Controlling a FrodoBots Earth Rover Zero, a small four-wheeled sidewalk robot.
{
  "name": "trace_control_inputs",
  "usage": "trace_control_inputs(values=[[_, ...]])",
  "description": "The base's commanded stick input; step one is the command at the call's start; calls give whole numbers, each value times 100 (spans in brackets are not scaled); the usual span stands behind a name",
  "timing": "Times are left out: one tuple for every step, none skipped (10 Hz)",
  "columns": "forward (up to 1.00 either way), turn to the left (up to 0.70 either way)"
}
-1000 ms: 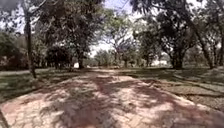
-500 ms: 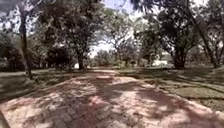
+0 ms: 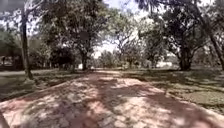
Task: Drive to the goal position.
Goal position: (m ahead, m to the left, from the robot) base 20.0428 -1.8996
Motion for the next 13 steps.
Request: trace_control_inputs(values=[[70, 0], [70, 0], [70, 0], [70, 0], [70, 0], [70, 0], [70, 0], [70, 0], [70, 0], [70, 0], [70, 0], [70, 0], [70, 14]])
